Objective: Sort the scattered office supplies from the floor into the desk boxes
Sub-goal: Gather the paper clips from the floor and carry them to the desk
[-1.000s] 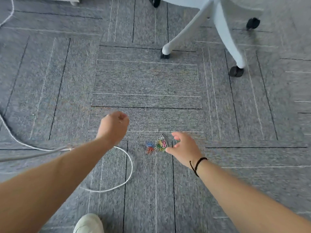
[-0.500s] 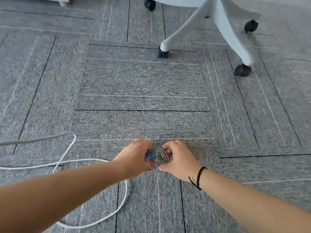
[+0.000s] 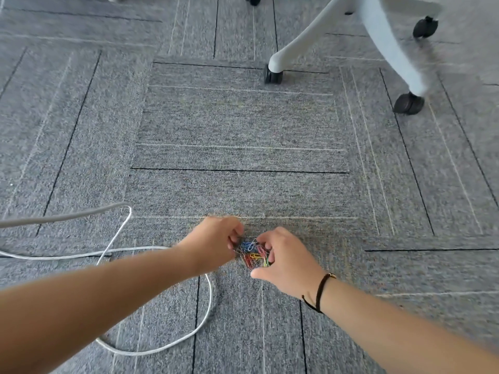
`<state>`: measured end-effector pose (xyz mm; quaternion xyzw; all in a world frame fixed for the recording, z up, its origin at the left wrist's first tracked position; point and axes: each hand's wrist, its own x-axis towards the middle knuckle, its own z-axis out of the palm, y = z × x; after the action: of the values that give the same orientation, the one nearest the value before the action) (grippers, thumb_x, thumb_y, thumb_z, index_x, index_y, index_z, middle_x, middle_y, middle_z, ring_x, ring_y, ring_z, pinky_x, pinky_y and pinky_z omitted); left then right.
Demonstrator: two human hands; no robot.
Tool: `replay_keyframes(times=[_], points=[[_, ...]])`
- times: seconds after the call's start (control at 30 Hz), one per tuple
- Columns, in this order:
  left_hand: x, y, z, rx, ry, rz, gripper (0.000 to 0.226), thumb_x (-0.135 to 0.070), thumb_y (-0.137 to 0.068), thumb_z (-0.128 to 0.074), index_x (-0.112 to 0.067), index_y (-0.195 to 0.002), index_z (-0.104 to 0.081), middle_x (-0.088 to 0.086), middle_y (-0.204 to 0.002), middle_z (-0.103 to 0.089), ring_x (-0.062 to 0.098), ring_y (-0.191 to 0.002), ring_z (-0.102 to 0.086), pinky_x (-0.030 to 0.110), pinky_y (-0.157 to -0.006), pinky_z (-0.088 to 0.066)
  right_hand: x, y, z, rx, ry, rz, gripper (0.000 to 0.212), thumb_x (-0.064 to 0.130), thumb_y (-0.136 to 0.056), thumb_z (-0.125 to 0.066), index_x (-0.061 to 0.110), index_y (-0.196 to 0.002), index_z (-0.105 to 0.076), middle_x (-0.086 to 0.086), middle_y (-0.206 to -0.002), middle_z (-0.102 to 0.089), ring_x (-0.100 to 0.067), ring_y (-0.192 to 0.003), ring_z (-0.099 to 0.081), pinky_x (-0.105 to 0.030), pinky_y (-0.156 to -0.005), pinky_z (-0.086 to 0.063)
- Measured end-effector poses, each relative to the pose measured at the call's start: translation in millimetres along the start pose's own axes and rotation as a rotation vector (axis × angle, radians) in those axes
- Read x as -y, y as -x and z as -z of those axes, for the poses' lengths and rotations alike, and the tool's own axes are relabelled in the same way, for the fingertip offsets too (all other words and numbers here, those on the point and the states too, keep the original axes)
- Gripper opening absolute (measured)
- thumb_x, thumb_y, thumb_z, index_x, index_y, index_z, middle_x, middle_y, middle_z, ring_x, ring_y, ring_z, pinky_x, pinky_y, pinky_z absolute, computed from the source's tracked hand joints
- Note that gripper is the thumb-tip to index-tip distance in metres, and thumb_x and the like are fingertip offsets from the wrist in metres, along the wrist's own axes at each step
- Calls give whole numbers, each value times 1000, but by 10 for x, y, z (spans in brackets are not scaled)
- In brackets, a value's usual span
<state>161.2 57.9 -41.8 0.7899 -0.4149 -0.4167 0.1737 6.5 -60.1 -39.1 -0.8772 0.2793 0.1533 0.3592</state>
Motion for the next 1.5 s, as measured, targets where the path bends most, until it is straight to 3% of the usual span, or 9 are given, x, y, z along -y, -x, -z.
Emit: replay_keyframes(times=[0.27,0.5,0.7,0.93,1.07,1.17,1.3,1.4,1.5], points=[[52,-29,136,-117,441,237,21,8,-90,-59,-11,-96,-66,7,-89,-73,15,-79,-74,32,-78,-62,42,-54,-60,-41,307,101,90,71,-76,-66,20,-143,-35,1,-125,-37,-8,-83,-52,-22,-74,-55],[70,-124,296,-160,1312,443,13,1,-95,-56,3,-106,-63,20,-92,-71,31,-83,-71,35,-76,-63,89,-87,-135,-70,183,144,42,43,-91,-68,22,-127,-60,3,-117,-48,-12,-87,-60,-27,-84,-56],[138,-160,254,-67,1628,395,34,-26,-99,-45,-1,-113,-62,23,-107,-70,35,-100,-70,43,-92,-59,150,-120,-144,-53,139,123,9,27,-97,-63,22,-103,-65,5,-102,-52,-12,-77,-56,-18,-68,-43],[115,-156,197,33,1647,434,57,-42,-100,-40,4,-125,-62,26,-125,-67,39,-116,-66,46,-101,-52,129,-207,104,35,-41,25,10,12,-83,-72,18,-78,-66,6,-77,-64,-7,-66,-59,-28,-65,-56],[-21,-144,126,123,1604,430,57,-41,-103,-36,5,-123,-63,25,-120,-70,34,-102,-70,41,-87,-58,272,-218,406,-48,-327,18,12,9,-82,-76,18,-80,-68,-2,-71,-71,-14,-54,-69,-36,-55,-58],[-127,-132,90,207,1648,421,47,-36,-103,-36,-3,-108,-69,15,-100,-73,24,-81,-71,36,-71,-61,454,-260,488,-91,-328,113,13,14,-80,-81,21,-89,-73,6,-77,-73,-3,-63,-69,-20,-61,-59],[-107,-117,97,242,1683,424,37,-30,-98,-46,-3,-99,-71,15,-99,-72,24,-81,-70,38,-82,-60,461,-215,500,-70,-285,194,26,16,-85,-77,18,-111,-74,9,-97,-75,4,-82,-70,-12,-75,-56],[-29,-109,133,221,1665,449,31,-26,-97,-48,0,-107,-63,22,-102,-69,32,-89,-68,42,-96,-54,328,-144,527,-72,-495,147,26,2,-93,-64,11,-117,-70,1,-103,-75,-5,-90,-73,-23,-79,-60],[7,-101,147,224,1659,465,26,-25,-99,-46,-2,-104,-59,23,-97,-68,33,-84,-68,40,-85,-57,255,-115,549,-24,-728,97,32,-8,-94,-58,5,-121,-66,-6,-107,-76,-15,-97,-74,-33,-85,-61]])
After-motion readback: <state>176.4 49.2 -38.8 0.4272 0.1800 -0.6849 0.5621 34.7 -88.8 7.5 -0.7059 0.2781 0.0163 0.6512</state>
